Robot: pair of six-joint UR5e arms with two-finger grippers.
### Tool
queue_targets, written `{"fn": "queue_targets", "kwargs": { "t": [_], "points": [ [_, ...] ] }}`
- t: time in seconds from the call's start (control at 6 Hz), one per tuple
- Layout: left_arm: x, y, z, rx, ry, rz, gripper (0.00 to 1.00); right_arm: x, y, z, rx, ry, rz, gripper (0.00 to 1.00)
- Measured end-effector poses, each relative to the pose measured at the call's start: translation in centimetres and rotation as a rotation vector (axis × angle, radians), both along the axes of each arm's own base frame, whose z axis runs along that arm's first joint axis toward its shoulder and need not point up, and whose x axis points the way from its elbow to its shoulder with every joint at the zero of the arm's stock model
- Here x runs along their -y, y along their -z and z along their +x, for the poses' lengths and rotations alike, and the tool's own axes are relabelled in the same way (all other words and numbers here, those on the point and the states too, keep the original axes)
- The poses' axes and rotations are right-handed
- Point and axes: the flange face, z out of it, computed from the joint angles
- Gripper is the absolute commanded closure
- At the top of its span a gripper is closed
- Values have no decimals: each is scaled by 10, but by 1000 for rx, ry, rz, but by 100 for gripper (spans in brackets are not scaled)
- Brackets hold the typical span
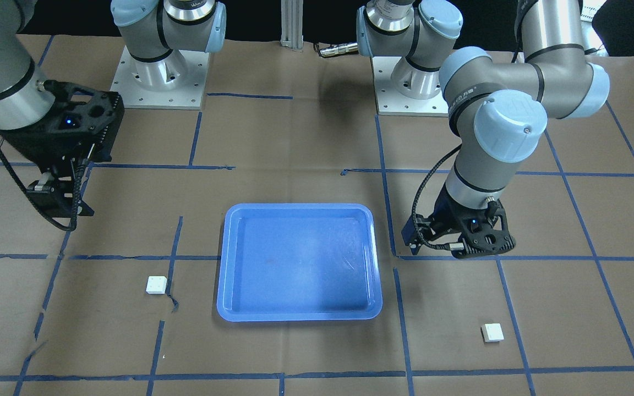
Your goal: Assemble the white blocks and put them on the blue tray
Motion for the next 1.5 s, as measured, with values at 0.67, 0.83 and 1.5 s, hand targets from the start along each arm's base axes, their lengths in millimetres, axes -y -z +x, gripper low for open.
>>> {"fn": "queue_targets", "kwargs": {
  "t": [0.67, 0.83, 1.5],
  "points": [
    [90, 40, 43, 145, 116, -204, 0, 32, 90, -68, 343, -96, 47, 0],
    [100, 48, 72, 141, 93, -176, 0, 34, 127, -75, 425, -103, 52, 0],
    [95, 112, 132, 26, 63, 28, 2, 48, 253, -100, 570, -67, 11, 0]
  ]
}}
